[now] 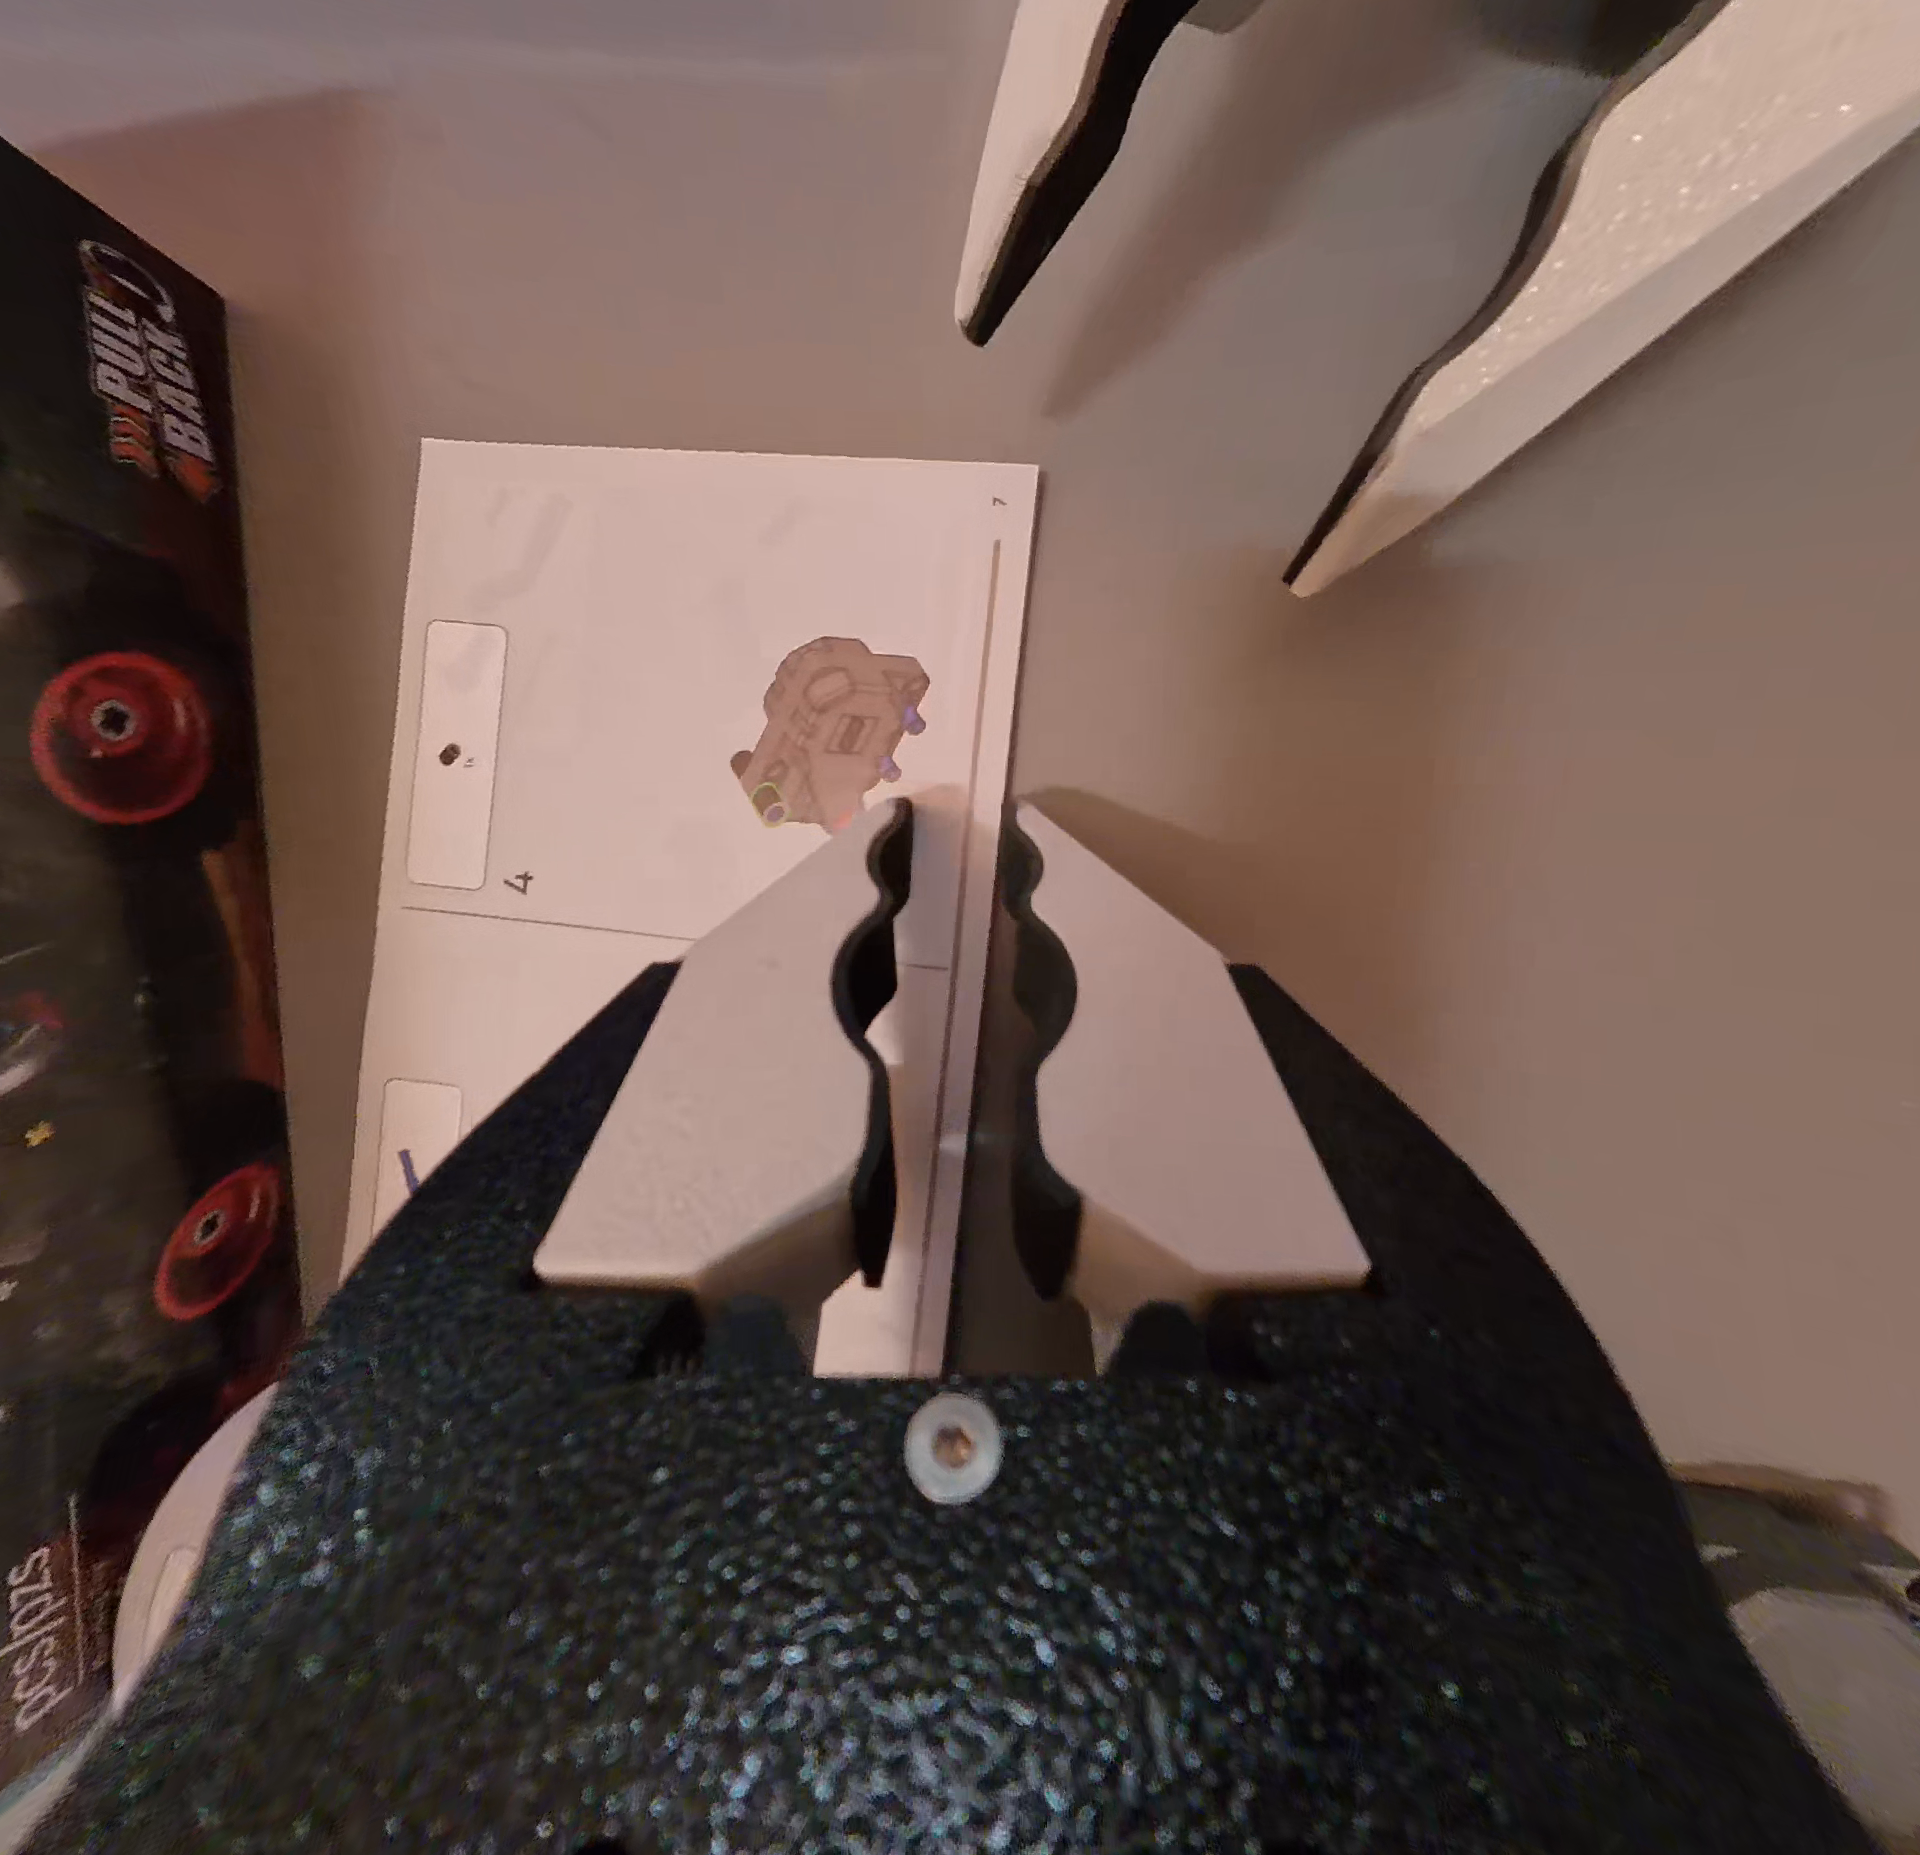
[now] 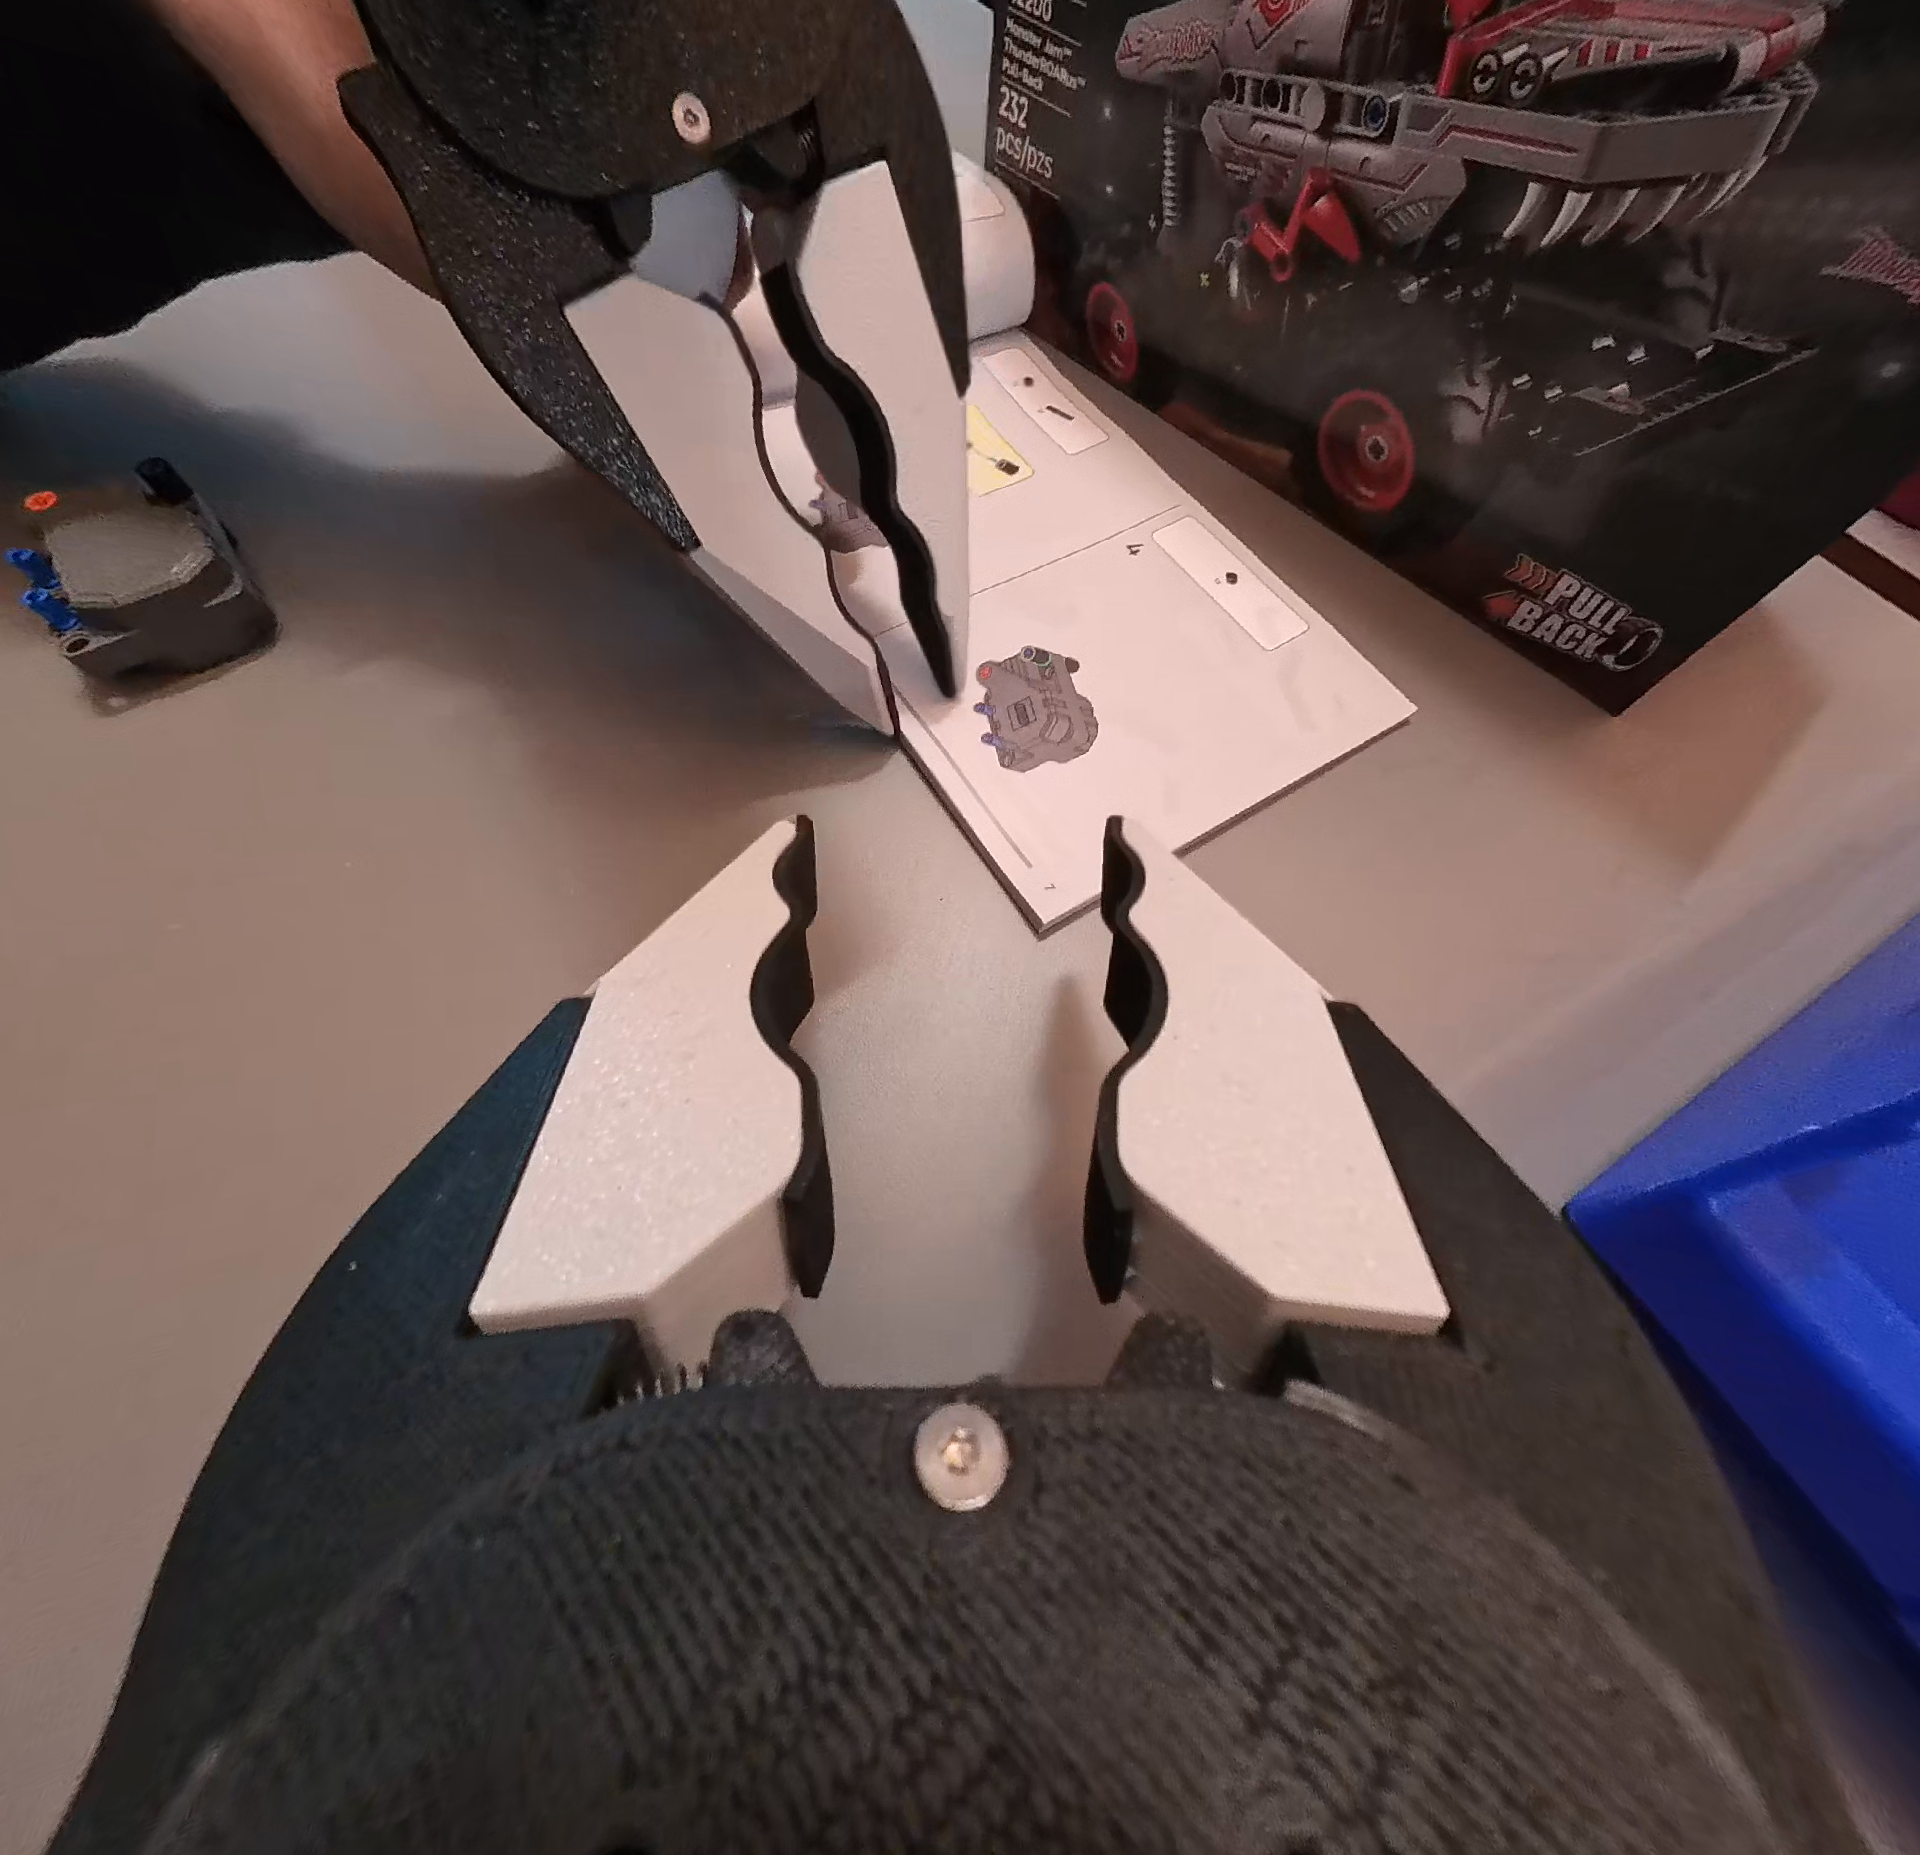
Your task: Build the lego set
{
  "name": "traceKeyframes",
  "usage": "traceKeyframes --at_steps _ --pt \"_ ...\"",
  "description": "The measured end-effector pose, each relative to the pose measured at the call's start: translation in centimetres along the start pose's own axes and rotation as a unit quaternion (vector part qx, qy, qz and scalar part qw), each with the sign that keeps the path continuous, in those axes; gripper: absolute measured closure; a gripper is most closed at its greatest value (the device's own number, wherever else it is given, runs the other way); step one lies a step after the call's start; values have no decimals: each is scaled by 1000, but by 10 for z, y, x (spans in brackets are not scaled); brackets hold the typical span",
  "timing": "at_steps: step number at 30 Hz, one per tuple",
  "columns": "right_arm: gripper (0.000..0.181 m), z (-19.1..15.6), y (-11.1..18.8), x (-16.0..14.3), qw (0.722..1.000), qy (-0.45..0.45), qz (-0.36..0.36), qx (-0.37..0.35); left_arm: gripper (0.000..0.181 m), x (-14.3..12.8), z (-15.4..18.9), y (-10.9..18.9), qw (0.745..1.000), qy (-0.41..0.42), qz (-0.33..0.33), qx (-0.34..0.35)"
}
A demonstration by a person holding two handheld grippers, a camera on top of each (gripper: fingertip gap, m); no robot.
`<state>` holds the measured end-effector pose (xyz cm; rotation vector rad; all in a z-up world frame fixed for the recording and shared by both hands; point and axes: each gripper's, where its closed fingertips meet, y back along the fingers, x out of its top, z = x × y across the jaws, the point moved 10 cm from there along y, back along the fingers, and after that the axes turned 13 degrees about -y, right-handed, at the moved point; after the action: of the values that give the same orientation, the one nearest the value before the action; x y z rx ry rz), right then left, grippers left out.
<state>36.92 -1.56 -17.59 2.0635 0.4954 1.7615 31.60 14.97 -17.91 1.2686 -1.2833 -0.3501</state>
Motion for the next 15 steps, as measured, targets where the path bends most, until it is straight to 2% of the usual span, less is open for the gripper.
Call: traceKeyframes --at_steps 5,9,15 --pt "128 0 -2 -2 1000 1 -12 -4 175 -1 -1 4 1000 10 19 -2" --pt "128 1 -3 -3 1000 -1 -18 -9 170 -1 -4 9 1000 13 18 3" --pt "130 1 -7 -4 999 -2 -29 -19 173 -1 -6 14 999 15 22 18"
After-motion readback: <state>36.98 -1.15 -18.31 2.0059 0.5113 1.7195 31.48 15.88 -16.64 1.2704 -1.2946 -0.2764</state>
